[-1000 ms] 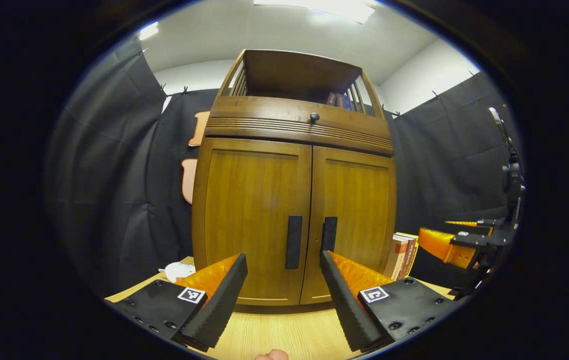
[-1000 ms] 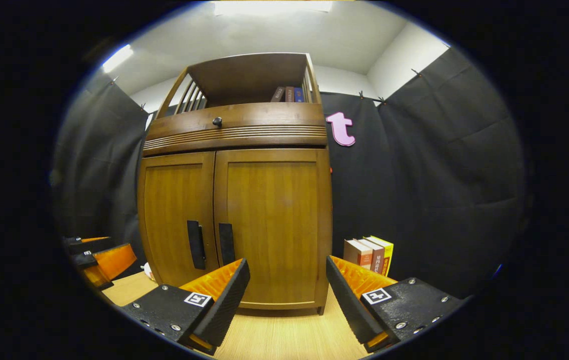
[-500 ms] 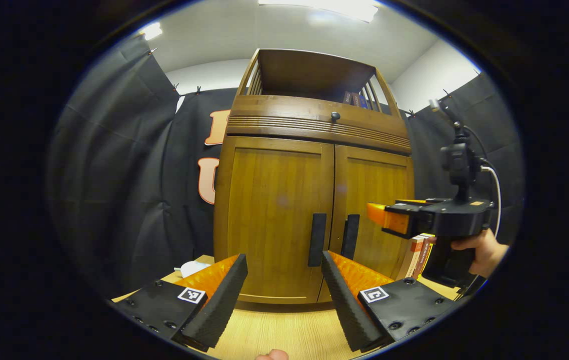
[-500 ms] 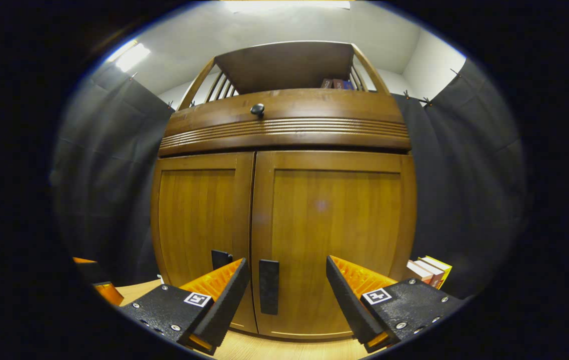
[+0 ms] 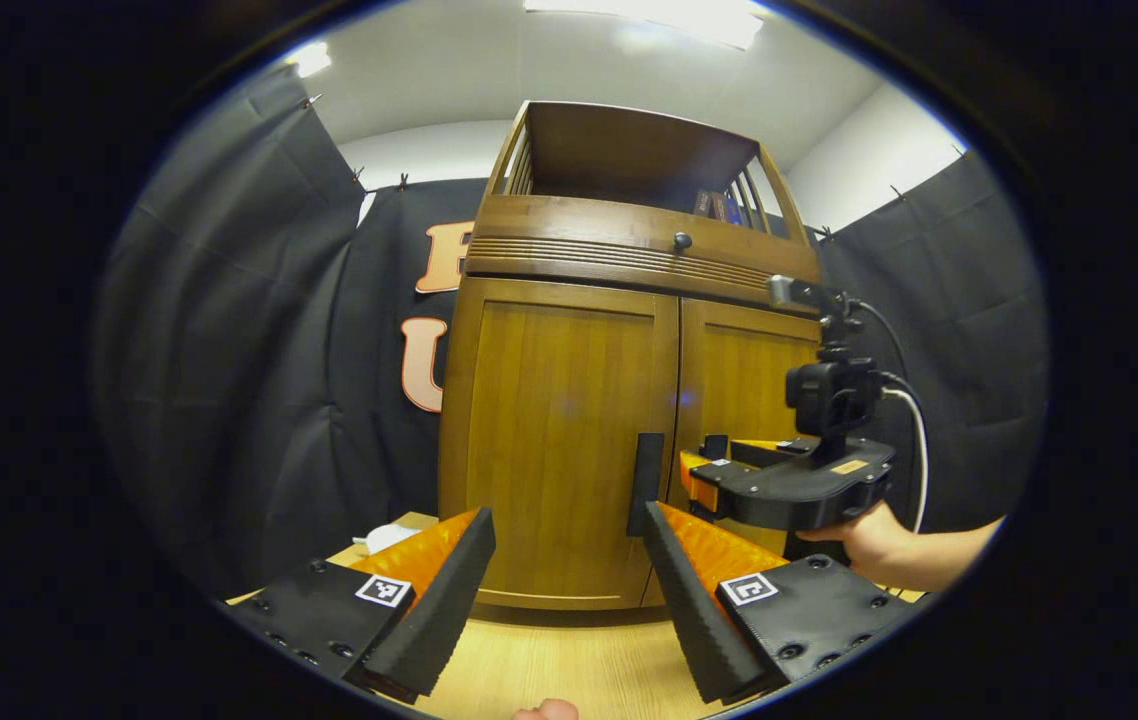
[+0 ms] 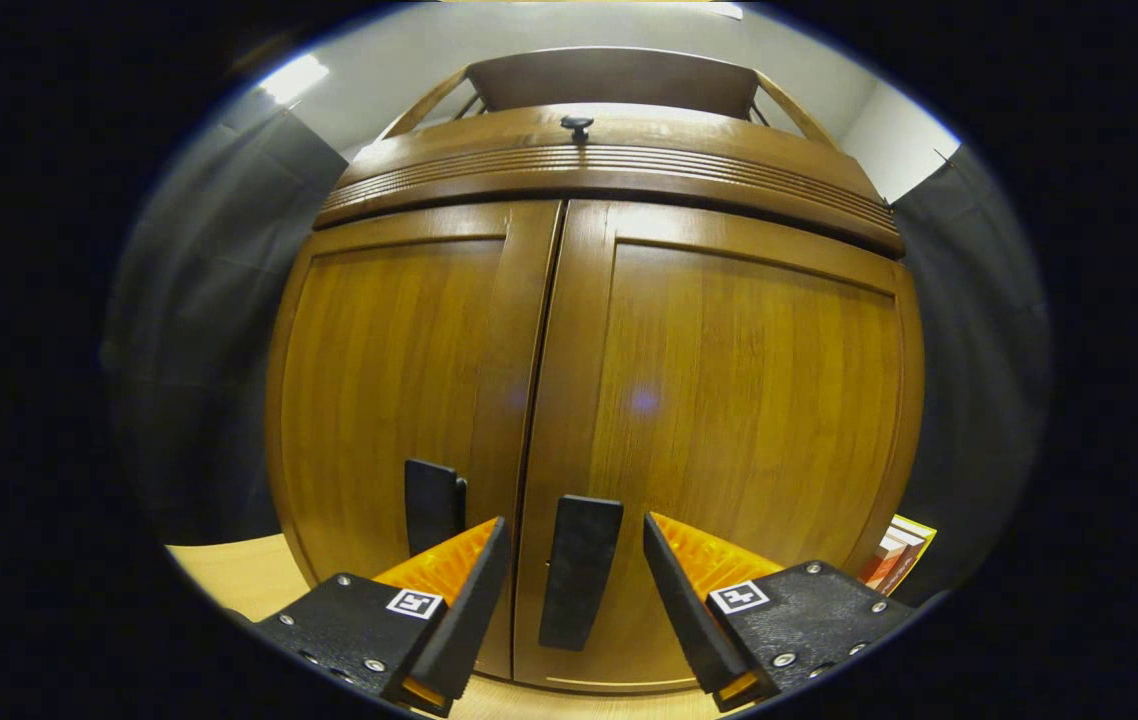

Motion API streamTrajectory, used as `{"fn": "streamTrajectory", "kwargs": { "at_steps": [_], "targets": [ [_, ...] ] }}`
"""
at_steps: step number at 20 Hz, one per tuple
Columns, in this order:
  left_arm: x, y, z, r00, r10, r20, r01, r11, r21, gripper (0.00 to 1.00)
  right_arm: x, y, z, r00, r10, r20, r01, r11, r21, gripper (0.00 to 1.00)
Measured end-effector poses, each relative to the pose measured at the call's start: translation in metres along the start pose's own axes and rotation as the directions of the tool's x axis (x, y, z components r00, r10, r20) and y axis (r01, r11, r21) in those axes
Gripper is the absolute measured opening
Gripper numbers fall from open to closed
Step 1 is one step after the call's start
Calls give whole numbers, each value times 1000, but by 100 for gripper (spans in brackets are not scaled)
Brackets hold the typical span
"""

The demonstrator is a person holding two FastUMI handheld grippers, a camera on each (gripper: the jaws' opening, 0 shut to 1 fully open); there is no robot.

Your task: Open the right door of the double-door shoe cabinet with the right hand, and open the left door with the left hand.

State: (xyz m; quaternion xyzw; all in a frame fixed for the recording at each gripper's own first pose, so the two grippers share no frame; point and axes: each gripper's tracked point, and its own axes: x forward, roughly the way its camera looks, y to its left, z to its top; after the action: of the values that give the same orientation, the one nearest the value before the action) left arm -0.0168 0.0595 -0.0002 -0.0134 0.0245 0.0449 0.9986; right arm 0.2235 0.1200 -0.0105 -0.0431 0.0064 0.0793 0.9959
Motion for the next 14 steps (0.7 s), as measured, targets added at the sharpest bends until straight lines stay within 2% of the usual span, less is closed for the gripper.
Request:
{"fn": "streamTrajectory", "kwargs": {
  "at_steps": [1,2,4,7,9,10,12,14],
  "targets": [
    [-1,0,1,1000,-4,1,4,1000,-3,97,4,4,-4,1000,10,-7,-10,1000,17,71],
    [-1,0,2,1000,-5,3,5,1000,2,98,10,7,-6,1000,18,-10,-18,999,35,74],
    [0,3,7,1000,4,21,-4,1000,23,96,15,6,-8,1000,7,-26,-5,999,53,68],
    [5,0,7,1000,-6,15,5,999,39,94,17,1,-9,1000,-23,-9,23,999,22,59],
    [7,0,7,1000,-8,18,8,999,33,97,16,-2,-12,1000,-22,-16,23,997,73,47],
    [8,-1,9,1000,-11,20,11,1000,29,99,17,-4,-13,1000,-18,-22,20,995,99,46],
    [7,-3,10,1000,-12,28,11,999,32,96,16,-2,-14,1000,-4,-21,6,991,132,35],
    [4,-7,11,999,-24,47,23,999,26,94,17,-3,-14,1000,-3,-22,6,992,129,34]
  ]
}}
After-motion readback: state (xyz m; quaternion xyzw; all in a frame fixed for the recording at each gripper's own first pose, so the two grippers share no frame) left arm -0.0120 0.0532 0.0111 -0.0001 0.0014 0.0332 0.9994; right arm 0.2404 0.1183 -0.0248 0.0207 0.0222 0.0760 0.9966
